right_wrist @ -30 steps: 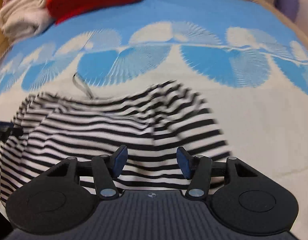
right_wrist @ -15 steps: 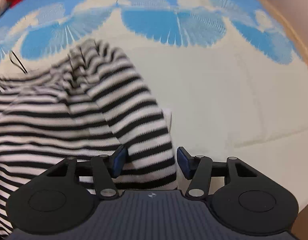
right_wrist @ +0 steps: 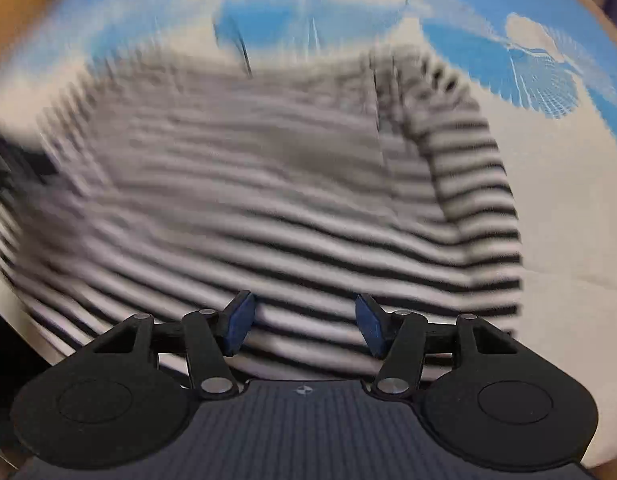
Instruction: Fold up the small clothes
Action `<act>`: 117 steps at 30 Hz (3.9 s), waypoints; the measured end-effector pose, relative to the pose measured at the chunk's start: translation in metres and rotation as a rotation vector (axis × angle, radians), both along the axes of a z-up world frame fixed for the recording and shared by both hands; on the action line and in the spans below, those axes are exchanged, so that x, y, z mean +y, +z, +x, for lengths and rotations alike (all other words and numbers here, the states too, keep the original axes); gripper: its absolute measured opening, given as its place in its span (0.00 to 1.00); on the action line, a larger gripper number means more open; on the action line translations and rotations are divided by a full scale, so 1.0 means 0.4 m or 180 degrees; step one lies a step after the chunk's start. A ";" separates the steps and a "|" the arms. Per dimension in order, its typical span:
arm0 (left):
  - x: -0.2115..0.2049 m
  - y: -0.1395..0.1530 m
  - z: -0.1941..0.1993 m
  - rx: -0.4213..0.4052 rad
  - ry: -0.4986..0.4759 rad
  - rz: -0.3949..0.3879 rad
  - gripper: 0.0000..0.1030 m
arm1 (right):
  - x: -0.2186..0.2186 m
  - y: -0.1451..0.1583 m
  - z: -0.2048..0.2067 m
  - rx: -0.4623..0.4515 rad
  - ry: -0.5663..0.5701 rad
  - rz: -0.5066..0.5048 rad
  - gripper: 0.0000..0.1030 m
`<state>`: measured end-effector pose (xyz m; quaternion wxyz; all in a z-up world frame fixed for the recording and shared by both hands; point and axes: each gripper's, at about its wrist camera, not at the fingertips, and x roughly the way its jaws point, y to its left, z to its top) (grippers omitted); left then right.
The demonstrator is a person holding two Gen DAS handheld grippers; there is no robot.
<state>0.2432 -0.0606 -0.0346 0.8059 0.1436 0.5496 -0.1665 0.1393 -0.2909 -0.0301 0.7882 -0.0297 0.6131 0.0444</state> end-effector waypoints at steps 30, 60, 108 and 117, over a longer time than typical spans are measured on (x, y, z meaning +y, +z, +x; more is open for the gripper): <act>0.101 0.188 -0.372 -0.1291 0.0869 -0.0437 0.68 | -0.100 0.337 -0.334 -0.2278 -0.0790 -0.0015 0.66; 0.166 0.007 -0.364 -0.0704 0.1083 -0.0486 0.46 | -0.115 0.217 -0.358 -0.1790 -0.0956 0.0059 0.66; 0.435 -0.083 -0.294 0.0301 0.2950 -0.1563 0.53 | -0.125 0.212 -0.342 -0.1751 -0.0955 0.0081 0.66; 0.423 -0.133 -0.293 0.0505 0.3016 -0.1519 0.56 | -0.142 0.217 -0.334 -0.1772 -0.1060 0.0176 0.66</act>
